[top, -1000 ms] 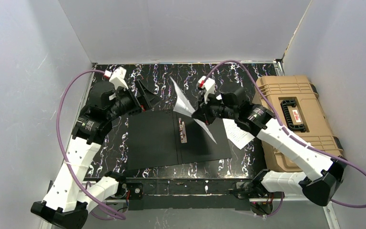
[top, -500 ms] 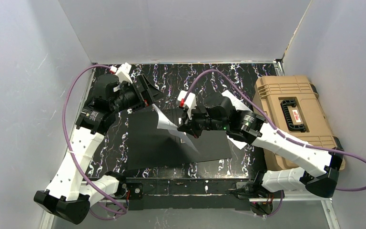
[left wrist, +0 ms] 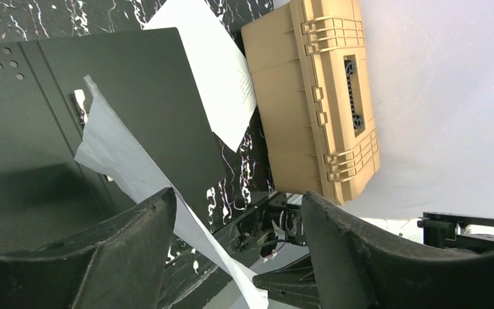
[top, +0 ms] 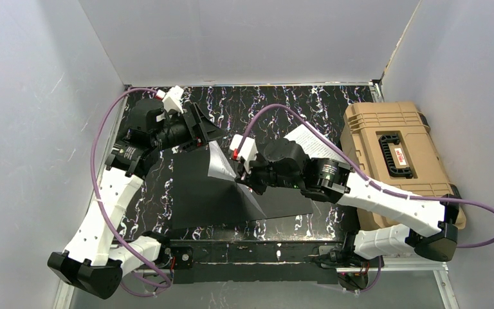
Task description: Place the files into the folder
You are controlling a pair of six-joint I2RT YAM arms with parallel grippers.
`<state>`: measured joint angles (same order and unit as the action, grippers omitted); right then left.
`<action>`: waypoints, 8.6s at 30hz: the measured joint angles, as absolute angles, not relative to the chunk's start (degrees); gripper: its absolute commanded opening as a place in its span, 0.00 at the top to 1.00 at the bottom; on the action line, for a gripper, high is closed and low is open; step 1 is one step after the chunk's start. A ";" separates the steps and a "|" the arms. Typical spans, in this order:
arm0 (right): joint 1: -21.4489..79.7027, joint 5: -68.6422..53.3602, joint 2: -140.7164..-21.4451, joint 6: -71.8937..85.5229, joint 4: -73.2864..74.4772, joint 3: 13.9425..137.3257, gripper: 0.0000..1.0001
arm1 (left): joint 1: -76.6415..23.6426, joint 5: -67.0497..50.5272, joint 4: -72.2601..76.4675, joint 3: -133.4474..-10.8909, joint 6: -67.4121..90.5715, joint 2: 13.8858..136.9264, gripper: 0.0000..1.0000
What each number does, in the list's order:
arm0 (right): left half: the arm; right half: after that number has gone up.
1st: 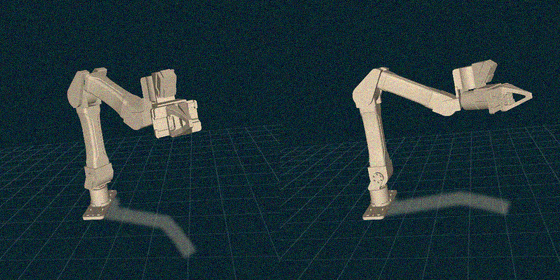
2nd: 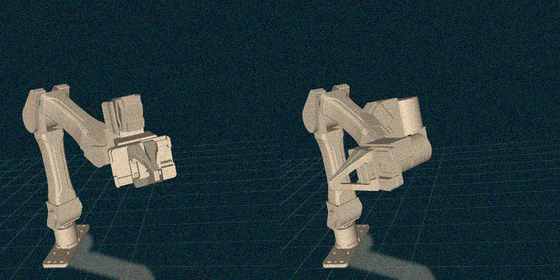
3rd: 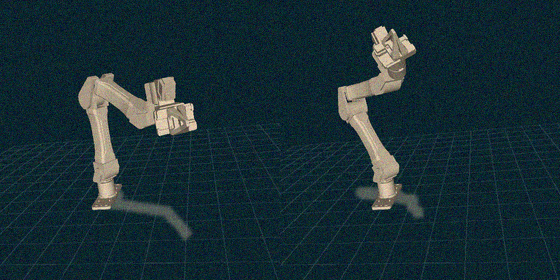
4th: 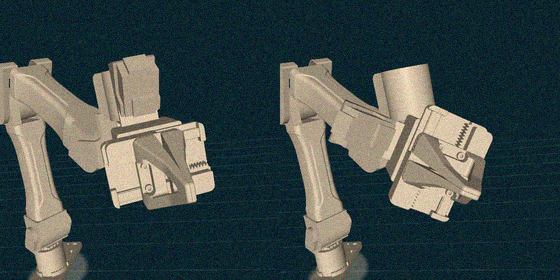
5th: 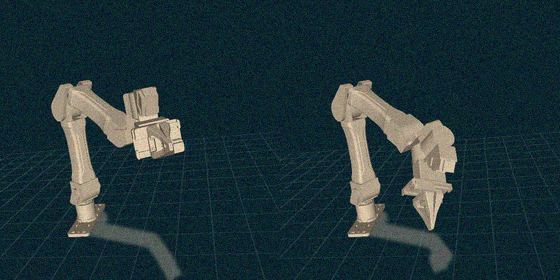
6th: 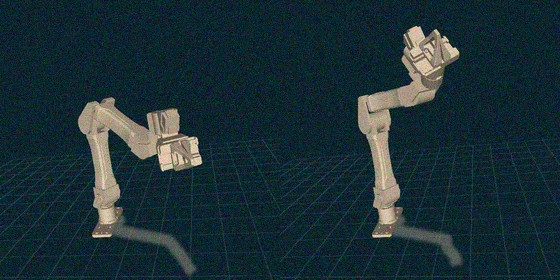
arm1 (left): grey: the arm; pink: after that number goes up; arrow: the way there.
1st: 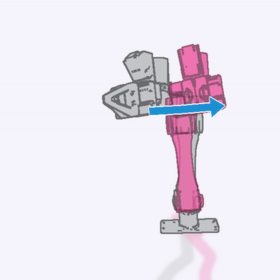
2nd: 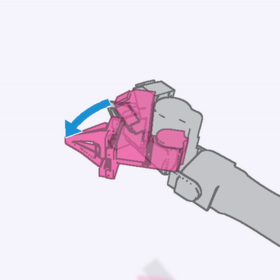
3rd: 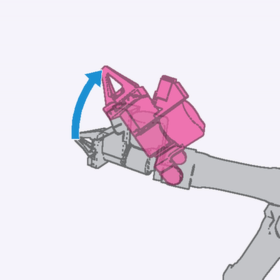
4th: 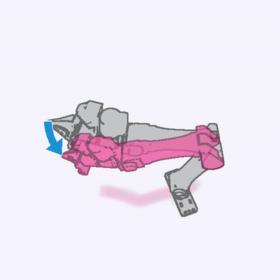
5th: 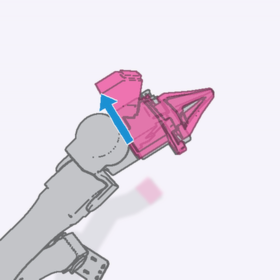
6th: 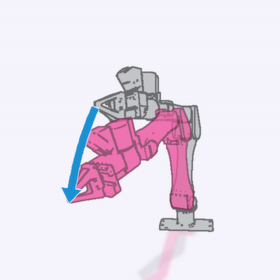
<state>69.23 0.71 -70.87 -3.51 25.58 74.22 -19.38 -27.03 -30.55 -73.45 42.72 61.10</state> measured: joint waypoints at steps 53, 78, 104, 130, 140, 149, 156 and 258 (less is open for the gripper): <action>73.08 7.84 -66.57 -22.85 32.01 81.56 0.02 | -22.59 -45.82 -45.56 -81.78 12.08 58.26 1.00; 72.49 -14.94 -63.22 -20.82 38.26 85.32 0.20 | -36.62 -45.56 -51.77 -80.62 -3.05 44.53 1.00; 72.44 -21.26 -58.72 -11.27 38.44 80.68 0.70 | -36.62 -45.04 -54.50 -86.32 -5.54 43.79 1.00; 72.44 -15.25 -57.67 -7.75 34.81 78.61 0.99 | -36.62 -27.99 -48.45 -82.63 -2.28 42.59 0.02; 72.44 -9.23 -56.45 -5.45 32.73 76.77 0.99 | -36.64 1.61 -39.38 -73.06 9.43 39.38 0.02; 72.44 -1.63 -52.01 -0.82 28.38 72.90 0.99 | -36.67 -1.50 -25.89 -61.45 18.11 35.27 0.02; 72.42 3.46 -47.68 4.29 21.74 68.47 0.99 | -36.42 -7.42 -14.63 -54.92 23.53 34.79 0.02; 72.42 21.43 -48.86 18.98 18.85 66.35 0.99 | -21.54 -36.80 12.73 -51.11 38.41 40.29 1.00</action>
<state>72.42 21.43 -48.86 18.98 18.85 66.35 -21.54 -36.80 12.73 -51.11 38.41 40.29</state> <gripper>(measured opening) 0.029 0.009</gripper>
